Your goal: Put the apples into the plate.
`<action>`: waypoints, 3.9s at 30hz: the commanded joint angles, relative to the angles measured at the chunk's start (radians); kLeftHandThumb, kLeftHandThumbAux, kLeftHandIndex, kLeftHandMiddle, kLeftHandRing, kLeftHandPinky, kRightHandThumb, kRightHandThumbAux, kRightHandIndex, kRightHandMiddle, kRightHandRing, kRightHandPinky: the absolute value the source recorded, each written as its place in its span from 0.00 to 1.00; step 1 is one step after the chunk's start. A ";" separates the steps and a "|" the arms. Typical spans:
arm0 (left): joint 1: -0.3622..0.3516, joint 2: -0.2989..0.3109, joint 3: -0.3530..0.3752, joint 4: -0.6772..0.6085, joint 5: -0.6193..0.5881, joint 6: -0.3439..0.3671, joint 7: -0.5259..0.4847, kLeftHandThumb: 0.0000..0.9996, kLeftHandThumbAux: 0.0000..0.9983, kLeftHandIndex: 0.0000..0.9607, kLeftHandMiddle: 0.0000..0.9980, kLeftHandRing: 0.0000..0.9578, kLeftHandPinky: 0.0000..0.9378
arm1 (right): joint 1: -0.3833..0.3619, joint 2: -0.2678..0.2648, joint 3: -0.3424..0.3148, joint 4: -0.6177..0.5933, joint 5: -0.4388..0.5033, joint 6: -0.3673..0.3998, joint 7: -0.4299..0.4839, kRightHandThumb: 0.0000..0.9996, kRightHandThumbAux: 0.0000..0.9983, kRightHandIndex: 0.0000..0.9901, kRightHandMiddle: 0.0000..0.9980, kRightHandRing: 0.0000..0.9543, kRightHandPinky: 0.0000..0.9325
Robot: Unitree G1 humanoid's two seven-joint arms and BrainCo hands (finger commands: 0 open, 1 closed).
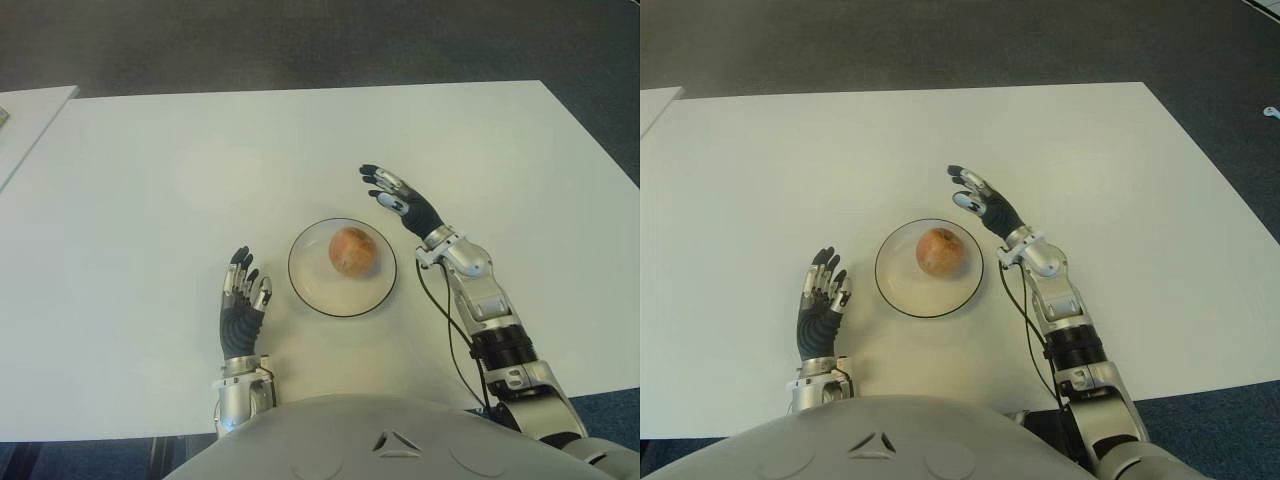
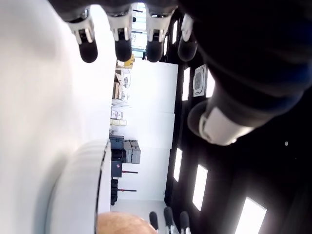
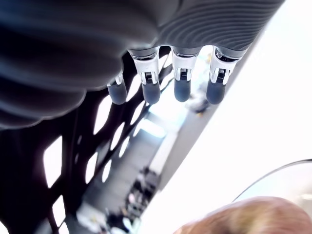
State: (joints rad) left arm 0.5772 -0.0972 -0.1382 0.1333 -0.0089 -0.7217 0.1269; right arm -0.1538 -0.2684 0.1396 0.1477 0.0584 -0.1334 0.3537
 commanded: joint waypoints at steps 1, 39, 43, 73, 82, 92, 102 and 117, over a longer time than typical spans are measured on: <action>0.005 -0.048 0.005 0.006 0.057 0.045 0.049 0.15 0.58 0.00 0.00 0.00 0.00 | 0.005 0.015 -0.097 0.104 0.093 0.035 0.016 0.06 0.32 0.00 0.00 0.00 0.00; 0.115 -0.029 0.002 -0.178 0.152 0.246 0.205 0.11 0.60 0.06 0.01 0.00 0.01 | 0.273 0.145 -0.281 0.076 0.241 0.047 0.033 0.16 0.47 0.14 0.15 0.11 0.13; 0.116 -0.028 -0.012 -0.197 0.149 0.272 0.200 0.12 0.61 0.06 0.01 0.00 0.01 | 0.310 0.142 -0.265 0.066 0.219 0.018 0.035 0.18 0.49 0.15 0.15 0.11 0.13; 0.208 0.021 -0.044 -0.279 -0.013 0.211 0.086 0.19 0.52 0.02 0.00 0.00 0.00 | 0.496 0.213 -0.229 -0.024 0.242 -0.068 0.023 0.17 0.49 0.15 0.17 0.13 0.16; 0.225 0.027 -0.046 -0.304 -0.067 0.219 0.022 0.18 0.48 0.04 0.00 0.00 0.01 | 0.520 0.205 -0.223 -0.064 0.247 -0.040 0.028 0.16 0.48 0.15 0.16 0.13 0.16; 0.239 0.023 -0.050 -0.322 -0.041 0.235 0.007 0.17 0.49 0.03 0.00 0.00 0.00 | 0.518 0.218 -0.233 -0.078 0.288 -0.006 0.026 0.17 0.47 0.15 0.18 0.14 0.16; 0.241 0.029 -0.050 -0.323 -0.027 0.233 -0.004 0.17 0.46 0.05 0.00 0.00 0.00 | 0.537 0.221 -0.218 -0.100 0.267 -0.013 0.015 0.17 0.49 0.15 0.17 0.13 0.13; 0.200 0.111 -0.031 -0.378 -0.020 0.330 -0.091 0.11 0.40 0.02 0.00 0.00 0.00 | 0.581 0.254 -0.186 -0.158 0.235 -0.021 -0.046 0.14 0.50 0.08 0.04 0.01 0.01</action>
State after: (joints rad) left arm 0.7970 -0.0107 -0.1918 -0.2469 -0.0195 -0.4238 0.0601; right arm 0.3859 -0.0297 -0.0602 -0.0094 0.3165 -0.1841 0.3331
